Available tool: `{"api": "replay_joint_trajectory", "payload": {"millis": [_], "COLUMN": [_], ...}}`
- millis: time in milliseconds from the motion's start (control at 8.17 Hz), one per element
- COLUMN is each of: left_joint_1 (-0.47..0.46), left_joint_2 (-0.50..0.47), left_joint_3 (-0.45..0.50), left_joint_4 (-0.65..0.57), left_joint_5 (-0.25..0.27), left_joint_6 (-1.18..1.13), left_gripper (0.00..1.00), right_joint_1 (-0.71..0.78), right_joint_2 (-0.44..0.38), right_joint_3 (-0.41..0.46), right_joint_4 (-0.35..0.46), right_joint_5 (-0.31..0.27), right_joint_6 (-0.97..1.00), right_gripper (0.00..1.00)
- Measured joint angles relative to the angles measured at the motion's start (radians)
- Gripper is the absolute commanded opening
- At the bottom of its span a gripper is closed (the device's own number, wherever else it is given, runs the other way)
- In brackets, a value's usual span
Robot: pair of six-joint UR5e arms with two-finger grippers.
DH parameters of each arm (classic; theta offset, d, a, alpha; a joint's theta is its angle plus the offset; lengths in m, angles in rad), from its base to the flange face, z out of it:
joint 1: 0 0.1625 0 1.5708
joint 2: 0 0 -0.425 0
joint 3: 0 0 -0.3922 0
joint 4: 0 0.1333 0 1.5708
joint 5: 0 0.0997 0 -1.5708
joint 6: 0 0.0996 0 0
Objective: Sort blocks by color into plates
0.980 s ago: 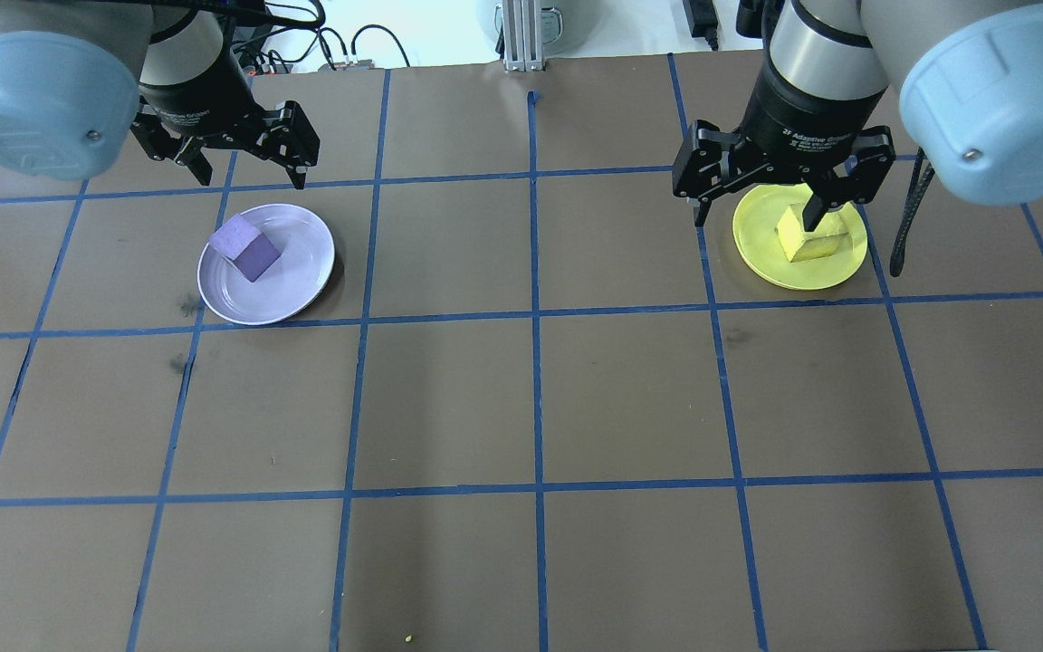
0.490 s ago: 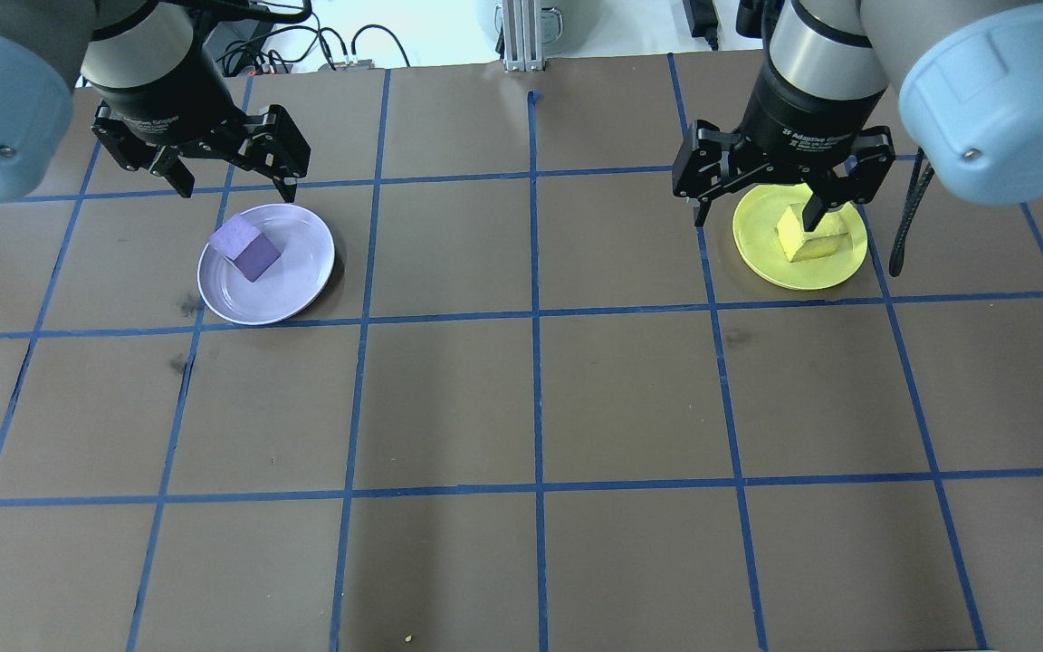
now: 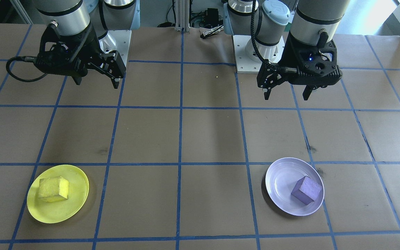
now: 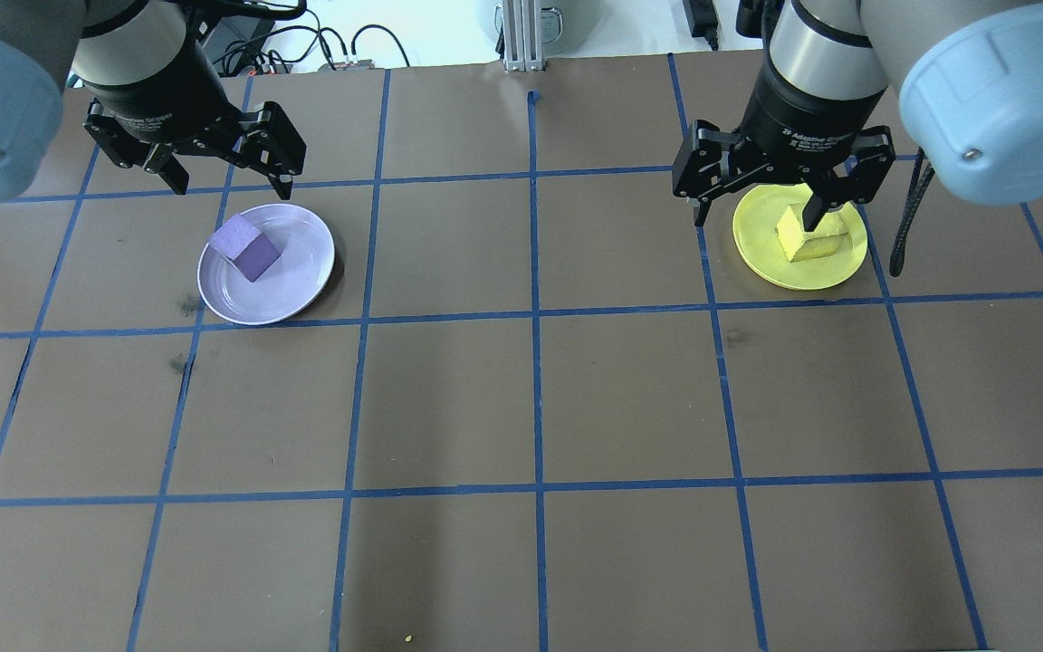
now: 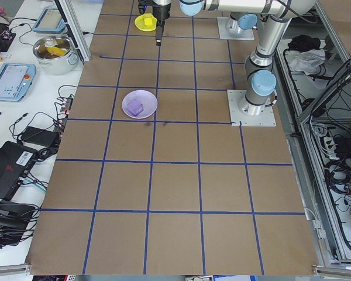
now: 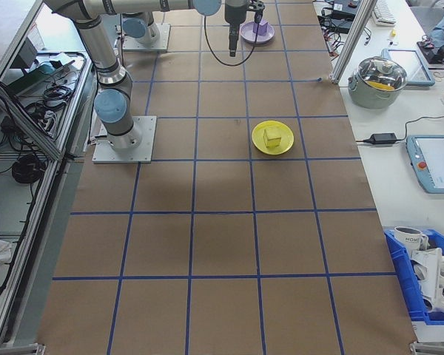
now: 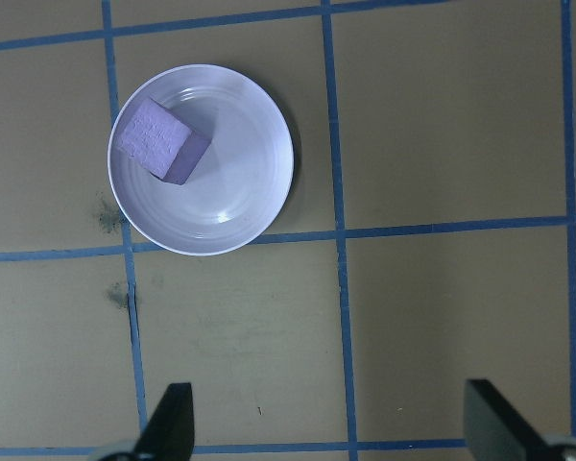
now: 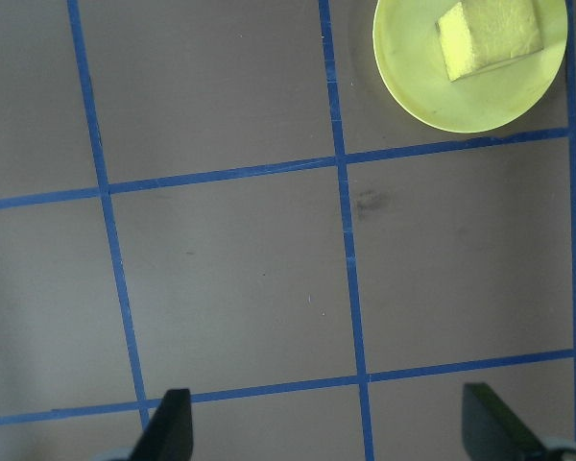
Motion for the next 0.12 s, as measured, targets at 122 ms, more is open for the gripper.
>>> {"api": "replay_joint_trajectory", "payload": {"millis": [122], "left_joint_1": [0.004], "left_joint_2": [0.001], "left_joint_3": [0.001], "left_joint_4": [-0.001], "left_joint_5": [0.003], "left_joint_6": [0.002], "left_gripper": [1.0], "right_joint_1": [0.0], "right_joint_2": [0.0], "right_joint_3": [0.0], "right_joint_4": [0.0], "right_joint_5": [0.0], "right_joint_6": [0.0], "right_gripper": [1.0]}}
